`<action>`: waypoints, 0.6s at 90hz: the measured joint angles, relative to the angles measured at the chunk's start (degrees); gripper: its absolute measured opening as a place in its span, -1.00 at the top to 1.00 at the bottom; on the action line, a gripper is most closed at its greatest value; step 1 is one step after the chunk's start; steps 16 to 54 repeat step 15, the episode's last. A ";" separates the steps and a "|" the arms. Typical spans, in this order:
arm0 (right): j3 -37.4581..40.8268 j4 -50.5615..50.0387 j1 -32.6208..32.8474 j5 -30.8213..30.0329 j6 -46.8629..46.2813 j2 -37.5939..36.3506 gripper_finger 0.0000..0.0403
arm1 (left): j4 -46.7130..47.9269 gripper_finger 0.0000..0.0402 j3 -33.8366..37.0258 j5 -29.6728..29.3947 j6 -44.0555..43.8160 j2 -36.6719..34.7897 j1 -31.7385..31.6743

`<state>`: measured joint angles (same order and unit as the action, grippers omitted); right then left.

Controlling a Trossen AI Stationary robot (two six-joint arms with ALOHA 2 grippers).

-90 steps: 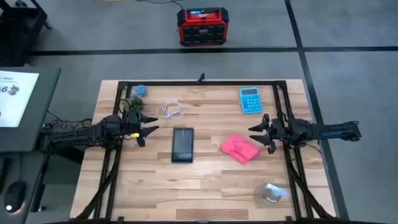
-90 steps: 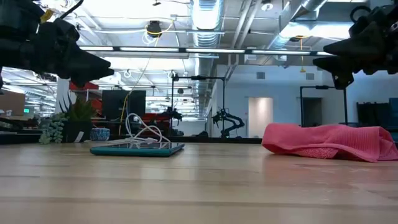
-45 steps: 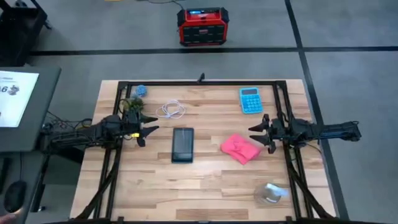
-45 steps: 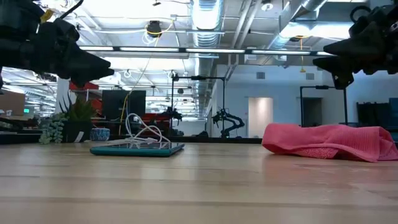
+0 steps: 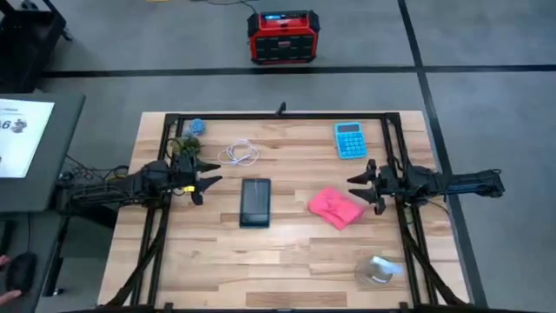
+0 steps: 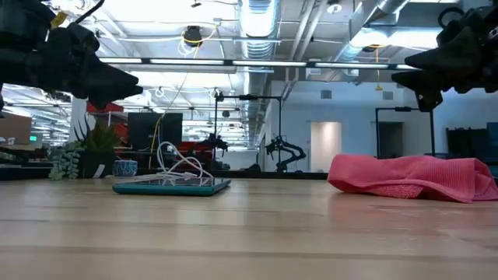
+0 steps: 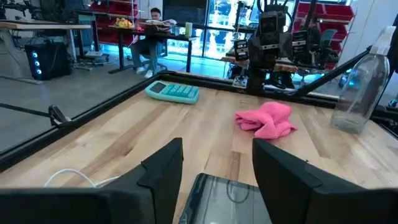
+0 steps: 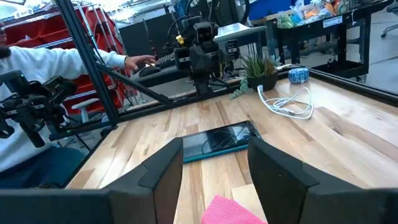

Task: Apply microfiber cloth
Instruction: Return to Home Position

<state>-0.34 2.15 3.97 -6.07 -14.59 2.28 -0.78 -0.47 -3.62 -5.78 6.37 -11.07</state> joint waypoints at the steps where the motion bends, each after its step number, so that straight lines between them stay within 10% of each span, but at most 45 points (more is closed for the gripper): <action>1: 0.00 0.00 0.00 0.00 0.00 0.00 0.18 | -0.01 0.16 0.00 0.00 0.00 0.00 0.00; 54: 0.00 0.00 0.00 0.00 0.00 0.00 0.18 | 0.01 0.16 0.00 0.00 0.00 0.00 0.00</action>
